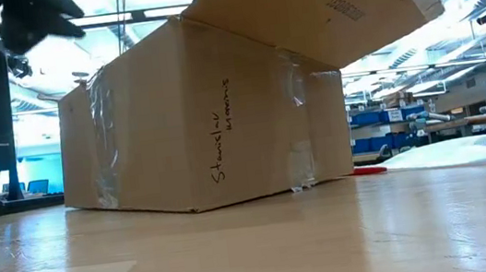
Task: Unpack boxes
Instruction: Open the cardboard box using the red cutter
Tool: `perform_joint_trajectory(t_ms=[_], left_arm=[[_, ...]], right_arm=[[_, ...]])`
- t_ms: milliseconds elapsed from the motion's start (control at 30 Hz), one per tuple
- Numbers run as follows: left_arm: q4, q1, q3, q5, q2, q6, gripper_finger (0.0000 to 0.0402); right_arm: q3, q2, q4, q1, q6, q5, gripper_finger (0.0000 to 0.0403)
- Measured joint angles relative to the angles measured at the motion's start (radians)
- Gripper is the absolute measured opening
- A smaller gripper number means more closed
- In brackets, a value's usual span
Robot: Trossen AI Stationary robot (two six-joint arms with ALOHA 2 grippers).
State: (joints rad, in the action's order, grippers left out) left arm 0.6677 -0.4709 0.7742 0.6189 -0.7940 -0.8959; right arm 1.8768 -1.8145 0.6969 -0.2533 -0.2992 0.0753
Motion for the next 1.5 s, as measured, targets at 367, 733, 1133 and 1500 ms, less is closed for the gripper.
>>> perform_joint_trajectory(t_ms=[367, 733, 1133, 1500], left_arm=[[-0.197, 0.0, -0.112, -0.066, -0.137, -0.054, 0.0156], [-0.139, 0.0, -0.112, -0.066, -0.265, -0.052, 0.0156], [-0.124, 0.001, -0.102, -0.106, -0.303, -0.053, 0.0156], [0.418, -0.055, 0.387, -0.322, -0.298, -0.066, 0.0156]], right_arm=[[-0.007, -0.121, 0.117, -0.038, -0.005, 0.097, 0.026], [-0.007, -0.22, 0.056, 0.017, -0.018, 0.321, 0.0247], [0.0, -0.221, -0.133, 0.067, -0.153, 0.643, 0.0239], [0.06, -0.208, -0.34, 0.136, -0.3, 0.694, 0.0224]])
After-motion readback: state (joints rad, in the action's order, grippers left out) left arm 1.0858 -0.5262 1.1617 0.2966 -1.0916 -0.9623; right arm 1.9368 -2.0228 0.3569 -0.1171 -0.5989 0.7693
